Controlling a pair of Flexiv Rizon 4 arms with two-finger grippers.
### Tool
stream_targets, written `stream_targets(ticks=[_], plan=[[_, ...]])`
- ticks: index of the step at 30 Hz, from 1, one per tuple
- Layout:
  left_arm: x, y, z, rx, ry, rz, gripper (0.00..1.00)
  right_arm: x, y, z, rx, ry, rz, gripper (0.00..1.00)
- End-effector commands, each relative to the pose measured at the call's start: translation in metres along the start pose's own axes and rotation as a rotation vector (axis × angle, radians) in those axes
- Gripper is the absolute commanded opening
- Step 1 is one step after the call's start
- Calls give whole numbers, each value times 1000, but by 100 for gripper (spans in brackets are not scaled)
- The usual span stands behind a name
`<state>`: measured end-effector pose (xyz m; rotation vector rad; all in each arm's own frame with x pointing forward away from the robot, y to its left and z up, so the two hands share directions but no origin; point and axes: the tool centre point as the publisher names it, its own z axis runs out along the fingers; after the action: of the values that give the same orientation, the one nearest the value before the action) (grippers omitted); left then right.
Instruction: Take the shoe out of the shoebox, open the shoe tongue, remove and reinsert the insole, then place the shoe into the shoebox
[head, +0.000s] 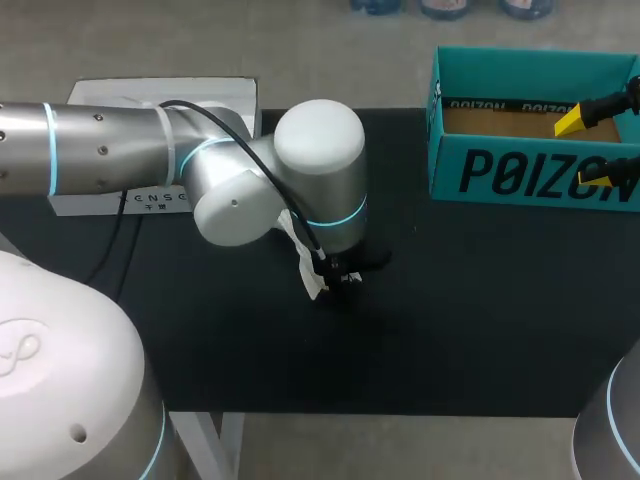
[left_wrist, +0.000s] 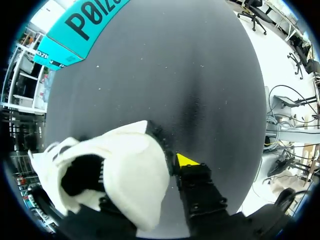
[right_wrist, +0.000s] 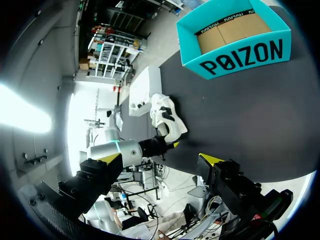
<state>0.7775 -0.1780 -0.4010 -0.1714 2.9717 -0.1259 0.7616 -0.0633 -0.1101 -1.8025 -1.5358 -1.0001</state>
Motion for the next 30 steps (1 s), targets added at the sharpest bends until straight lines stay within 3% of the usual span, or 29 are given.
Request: stream_targets(ticks=[1, 14, 30], plan=[[5, -2, -28, -16, -25, -13, 0, 0, 0, 1, -2, -3, 2, 100], [3, -18, -89, -16, -37, -7, 0, 0, 0, 1, -2, -3, 2, 100], [10, -22, -129, -67, -9, -11, 0, 0, 0, 1, -2, -3, 2, 100]])
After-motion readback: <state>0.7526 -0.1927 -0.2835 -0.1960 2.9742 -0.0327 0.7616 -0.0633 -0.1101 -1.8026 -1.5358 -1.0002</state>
